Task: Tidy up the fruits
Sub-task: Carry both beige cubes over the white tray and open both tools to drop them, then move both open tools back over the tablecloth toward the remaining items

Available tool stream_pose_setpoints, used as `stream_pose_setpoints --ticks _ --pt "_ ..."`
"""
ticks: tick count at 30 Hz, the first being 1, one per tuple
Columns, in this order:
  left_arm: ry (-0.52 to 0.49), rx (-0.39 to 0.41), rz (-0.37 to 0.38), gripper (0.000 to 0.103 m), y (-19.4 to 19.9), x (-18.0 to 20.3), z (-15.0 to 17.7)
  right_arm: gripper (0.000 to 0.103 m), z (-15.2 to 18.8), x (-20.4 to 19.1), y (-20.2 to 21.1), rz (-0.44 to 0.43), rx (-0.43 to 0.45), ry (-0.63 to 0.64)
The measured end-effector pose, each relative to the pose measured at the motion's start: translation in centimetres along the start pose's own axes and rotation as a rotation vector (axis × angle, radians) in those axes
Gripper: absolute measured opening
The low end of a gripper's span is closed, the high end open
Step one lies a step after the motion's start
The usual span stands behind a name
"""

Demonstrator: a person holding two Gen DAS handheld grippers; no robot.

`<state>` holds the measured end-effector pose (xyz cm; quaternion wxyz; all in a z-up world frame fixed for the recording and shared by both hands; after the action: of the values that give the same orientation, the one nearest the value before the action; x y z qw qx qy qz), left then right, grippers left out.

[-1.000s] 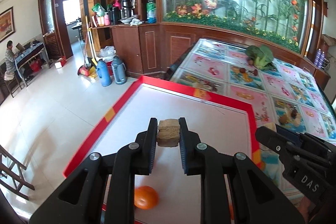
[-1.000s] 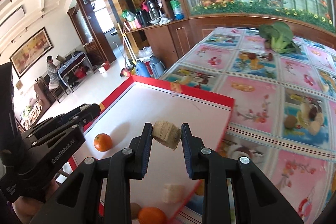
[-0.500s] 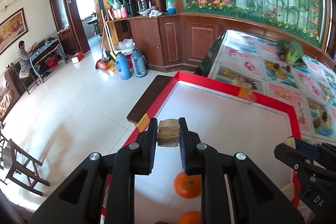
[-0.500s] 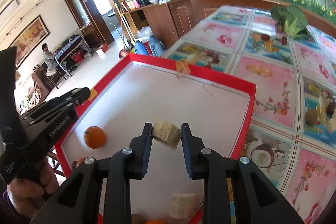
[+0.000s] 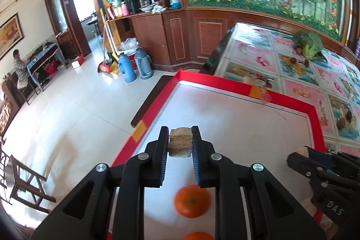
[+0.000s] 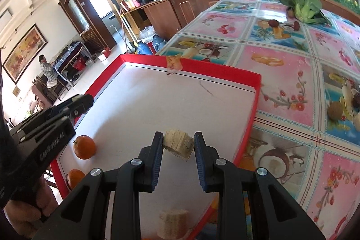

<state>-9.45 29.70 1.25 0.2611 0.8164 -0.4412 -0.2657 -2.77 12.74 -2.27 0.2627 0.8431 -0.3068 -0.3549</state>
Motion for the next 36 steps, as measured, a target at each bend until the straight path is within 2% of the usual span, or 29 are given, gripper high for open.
stream_pose_setpoints --ticks 6,12,19,21,22,24,25,26,30,36 --pt "-0.095 -0.022 0.044 0.022 0.3 3.6 0.5 0.026 0.4 -0.3 0.7 0.016 0.018 0.040" --pt "-0.167 -0.098 0.060 0.022 -0.7 6.2 1.8 0.027 0.7 -0.3 0.9 0.019 0.025 0.101" --pt "-0.180 -0.151 0.035 0.024 -1.5 6.5 2.4 0.038 0.6 -0.2 1.4 -0.104 -0.010 0.111" --pt "-0.185 -0.153 0.016 0.030 -1.5 6.5 2.4 0.049 0.4 0.0 2.1 -0.136 0.001 0.101" --pt "-0.184 -0.154 -0.002 0.037 -1.6 6.3 2.3 0.052 0.2 0.3 2.7 -0.139 0.017 0.096" --pt "-0.170 -0.159 -0.023 0.056 -1.7 6.0 2.2 0.054 -0.3 1.0 3.6 -0.148 0.043 0.078" --pt "-0.154 -0.167 -0.012 0.073 -1.7 5.8 2.3 0.054 -0.6 1.6 4.1 -0.149 0.056 0.065" --pt "-0.140 -0.164 -0.009 0.080 -1.6 5.6 2.2 0.054 -0.8 2.0 4.4 -0.144 0.066 0.055" --pt "-0.107 -0.115 -0.049 0.080 -0.4 5.2 1.9 0.054 -1.9 4.7 6.2 -0.111 0.112 0.014" --pt "-0.109 -0.084 -0.023 0.080 1.8 7.8 1.4 0.054 -3.4 8.6 9.5 -0.063 0.175 -0.032"
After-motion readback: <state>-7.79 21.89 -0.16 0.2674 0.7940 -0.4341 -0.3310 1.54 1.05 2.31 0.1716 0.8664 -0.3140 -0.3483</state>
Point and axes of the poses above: each gripper's, at about its wrist camera, not at the fingertips, and y roughly against the way its jaws point, x to its right, z to its underside, the point moved 6 cm from there along -y, roughly the way its jaws point, and after that the axes turned 7 degrees about -z, right-handed, at the moved point
